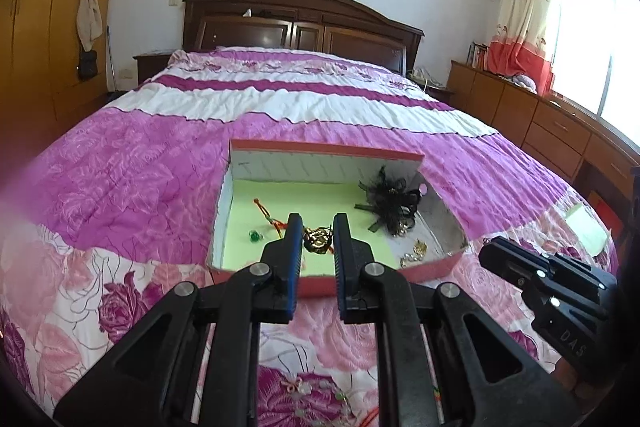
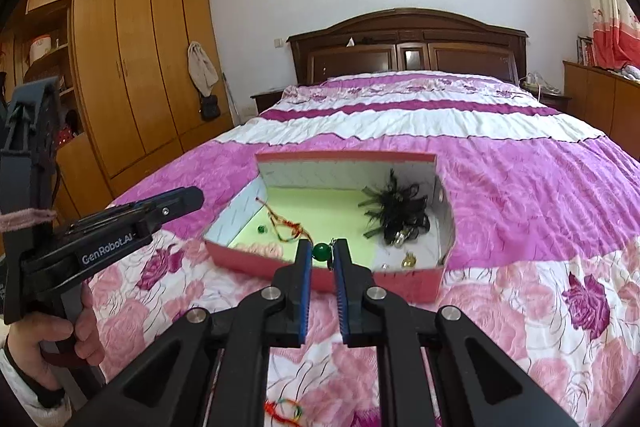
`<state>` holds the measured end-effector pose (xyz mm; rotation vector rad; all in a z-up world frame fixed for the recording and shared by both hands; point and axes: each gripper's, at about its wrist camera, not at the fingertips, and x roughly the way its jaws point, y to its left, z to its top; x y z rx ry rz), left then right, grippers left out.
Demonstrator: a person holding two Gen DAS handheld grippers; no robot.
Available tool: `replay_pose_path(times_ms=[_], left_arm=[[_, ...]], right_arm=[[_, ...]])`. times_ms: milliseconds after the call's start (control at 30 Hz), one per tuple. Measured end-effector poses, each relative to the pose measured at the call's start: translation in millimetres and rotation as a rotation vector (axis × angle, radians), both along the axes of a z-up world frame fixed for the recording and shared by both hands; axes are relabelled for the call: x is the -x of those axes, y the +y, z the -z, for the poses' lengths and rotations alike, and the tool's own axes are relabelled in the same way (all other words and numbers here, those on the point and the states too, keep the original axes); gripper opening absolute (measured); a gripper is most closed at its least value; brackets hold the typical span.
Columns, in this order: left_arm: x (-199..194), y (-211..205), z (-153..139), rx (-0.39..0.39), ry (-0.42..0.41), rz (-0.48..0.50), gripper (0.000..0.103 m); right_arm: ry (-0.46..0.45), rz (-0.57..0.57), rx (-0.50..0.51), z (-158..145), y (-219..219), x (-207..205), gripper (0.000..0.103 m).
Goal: Organize jewelry
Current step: 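Carry the gold earring and green bead into the shoebox with both tools, then open both tools to release the earring and bead into the box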
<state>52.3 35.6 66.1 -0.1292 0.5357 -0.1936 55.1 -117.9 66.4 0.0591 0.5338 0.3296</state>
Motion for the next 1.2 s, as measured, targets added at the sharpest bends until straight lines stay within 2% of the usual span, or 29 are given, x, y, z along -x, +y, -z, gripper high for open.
replay_pose_path(times_ms=[267,533,767,933,1200], left_arm=[[-14,-3,5,-0.02,-0.039,-0.029,0.007],[-30,-6,8,-0.046,-0.069,-0.042,0.007],[-50,-6,17,-0.057,-0.064,-0.055,0.007],[-67,-4,29,-0.064,-0.016,-0.068,0.007],[-90,-4,56,-0.081,0.125,-0.07,0.007]], right_arm=[[-0.034,0.04,-0.03,-1,-11,-19,0.013],[-0.071,0.079,-0.016,-1,-19,-42,0.013],[-0.022,0.123,-0.003,14,-28,-74,0.013],[0.056,0.14,0.011,32,-31,-97,0.013],[0.155,0.162,0.056,56,-33,-119,0.013]])
